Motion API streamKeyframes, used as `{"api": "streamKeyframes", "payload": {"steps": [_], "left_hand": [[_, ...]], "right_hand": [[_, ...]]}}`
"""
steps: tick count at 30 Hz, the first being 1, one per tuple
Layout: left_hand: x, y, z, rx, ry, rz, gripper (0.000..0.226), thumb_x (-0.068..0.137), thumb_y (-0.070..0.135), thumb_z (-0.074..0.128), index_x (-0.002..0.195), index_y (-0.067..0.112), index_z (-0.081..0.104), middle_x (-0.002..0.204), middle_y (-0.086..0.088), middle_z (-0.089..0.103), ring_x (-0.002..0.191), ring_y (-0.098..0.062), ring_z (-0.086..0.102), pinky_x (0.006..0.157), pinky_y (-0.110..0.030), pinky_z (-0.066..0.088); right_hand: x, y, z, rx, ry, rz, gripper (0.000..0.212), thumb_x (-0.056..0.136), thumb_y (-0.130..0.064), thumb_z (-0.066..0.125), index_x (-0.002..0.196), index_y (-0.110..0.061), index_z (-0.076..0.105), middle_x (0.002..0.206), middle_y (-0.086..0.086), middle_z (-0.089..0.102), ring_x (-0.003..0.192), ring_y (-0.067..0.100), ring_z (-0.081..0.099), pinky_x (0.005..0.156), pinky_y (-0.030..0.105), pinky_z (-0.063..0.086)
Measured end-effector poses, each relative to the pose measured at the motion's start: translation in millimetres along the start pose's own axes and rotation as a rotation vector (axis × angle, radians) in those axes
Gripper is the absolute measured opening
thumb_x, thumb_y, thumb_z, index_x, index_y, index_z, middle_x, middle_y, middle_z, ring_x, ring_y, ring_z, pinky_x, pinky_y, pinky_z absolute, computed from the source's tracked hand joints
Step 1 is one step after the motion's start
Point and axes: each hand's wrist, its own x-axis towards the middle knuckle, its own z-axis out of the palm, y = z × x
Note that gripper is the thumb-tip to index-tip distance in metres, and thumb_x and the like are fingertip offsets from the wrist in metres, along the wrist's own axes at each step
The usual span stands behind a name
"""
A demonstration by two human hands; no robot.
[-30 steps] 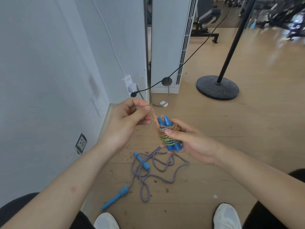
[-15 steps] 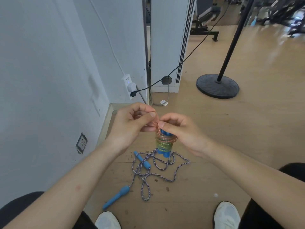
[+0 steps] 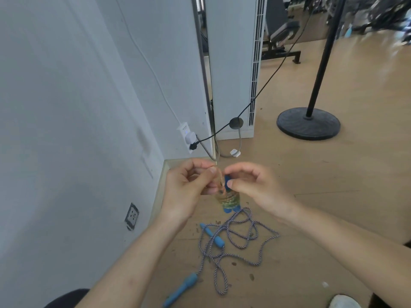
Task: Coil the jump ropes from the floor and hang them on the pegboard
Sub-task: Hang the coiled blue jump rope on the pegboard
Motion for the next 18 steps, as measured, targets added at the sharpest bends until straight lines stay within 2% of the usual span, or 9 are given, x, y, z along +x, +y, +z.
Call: {"api": "streamKeyframes", "payload": {"steps": [3,5,9,12,15,18], "left_hand": [[-3,5,0,-0.013,-0.007,0.045,0.006,0.088,0.000,0.070,0.091,0.005,0.072,0.077,-0.011,0.074,0.068,-0.019,0.072,0.066,-0.028,0.061],[-5,10,-1,-0.006,-0.002,0.073,0.007,0.088,-0.001,0.069,0.091,0.004,0.072,0.073,-0.007,0.073,0.068,-0.016,0.072,0.067,-0.027,0.060],[-7,28,-11,0.049,0.015,0.077,0.012,0.088,-0.004,0.068,0.092,0.006,0.074,0.074,-0.003,0.075,0.068,-0.011,0.070,0.067,-0.023,0.058],[-12,46,-24,0.167,-0.018,0.062,0.020,0.087,-0.006,0.069,0.093,0.012,0.077,0.083,-0.002,0.078,0.074,-0.011,0.069,0.072,-0.025,0.057],[-17,71,-37,0.235,-0.008,0.069,0.014,0.089,-0.004,0.067,0.095,0.006,0.075,0.084,0.002,0.077,0.078,-0.007,0.069,0.075,-0.022,0.055],[-21,99,-50,0.193,0.061,0.053,0.010,0.094,0.001,0.062,0.099,0.003,0.071,0.086,0.000,0.078,0.085,-0.009,0.072,0.081,-0.024,0.056]], "right_hand": [[7,-4,6,-0.083,-0.028,-0.072,0.014,0.082,-0.016,0.078,0.093,-0.023,0.076,0.095,-0.002,0.077,0.093,0.012,0.071,0.086,0.035,0.055],[12,-7,11,-0.113,-0.042,-0.098,0.009,0.082,-0.018,0.078,0.087,-0.026,0.076,0.090,-0.004,0.077,0.089,0.011,0.070,0.086,0.037,0.054],[21,-20,15,-0.031,-0.037,-0.128,0.006,0.087,-0.009,0.074,0.090,-0.014,0.076,0.091,0.007,0.077,0.089,0.017,0.071,0.085,0.033,0.057],[29,-39,23,0.052,-0.082,-0.146,0.010,0.089,-0.005,0.070,0.089,-0.014,0.076,0.089,0.007,0.077,0.086,0.016,0.072,0.079,0.026,0.056],[36,-61,41,0.140,-0.153,-0.137,0.011,0.092,-0.005,0.067,0.087,-0.012,0.074,0.083,0.007,0.076,0.081,0.017,0.072,0.073,0.025,0.056],[43,-84,62,0.207,-0.213,-0.166,0.009,0.094,-0.008,0.063,0.089,-0.008,0.071,0.078,0.003,0.071,0.077,0.014,0.069,0.070,0.022,0.052]]}}
